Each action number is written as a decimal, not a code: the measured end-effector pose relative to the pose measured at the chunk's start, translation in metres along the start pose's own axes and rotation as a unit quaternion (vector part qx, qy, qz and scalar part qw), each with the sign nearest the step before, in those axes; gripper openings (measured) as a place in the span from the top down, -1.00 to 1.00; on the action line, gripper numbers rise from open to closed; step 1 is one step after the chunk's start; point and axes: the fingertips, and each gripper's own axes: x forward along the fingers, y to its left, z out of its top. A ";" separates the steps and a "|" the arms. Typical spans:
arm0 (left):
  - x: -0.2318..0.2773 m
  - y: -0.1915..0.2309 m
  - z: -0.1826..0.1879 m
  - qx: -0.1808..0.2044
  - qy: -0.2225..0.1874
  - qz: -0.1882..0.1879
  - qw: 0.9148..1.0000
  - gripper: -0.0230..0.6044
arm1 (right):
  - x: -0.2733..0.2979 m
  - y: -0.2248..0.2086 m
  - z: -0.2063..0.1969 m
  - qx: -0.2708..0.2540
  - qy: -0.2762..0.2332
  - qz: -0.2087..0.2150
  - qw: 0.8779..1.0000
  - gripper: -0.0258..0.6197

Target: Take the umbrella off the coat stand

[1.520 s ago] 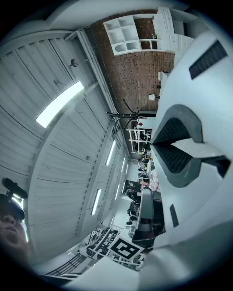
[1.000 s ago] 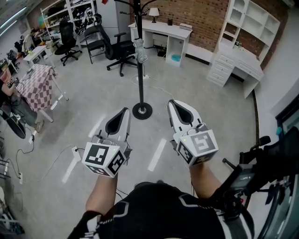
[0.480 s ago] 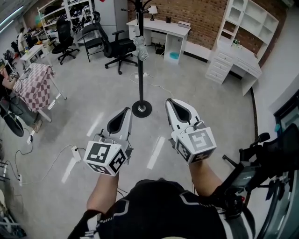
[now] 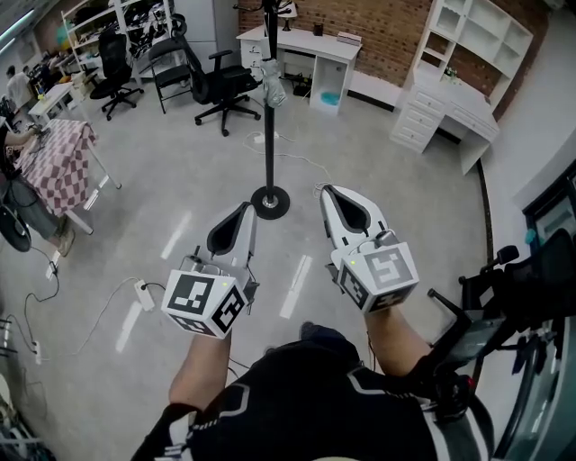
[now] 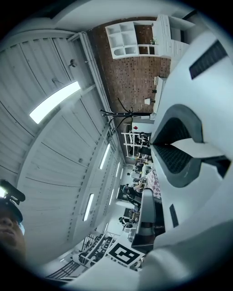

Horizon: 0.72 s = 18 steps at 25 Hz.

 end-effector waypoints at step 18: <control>0.123 0.046 -0.007 0.016 0.015 0.001 1.000 0.91 | 0.101 -0.076 -0.011 0.002 -0.009 0.018 1.000 0.92</control>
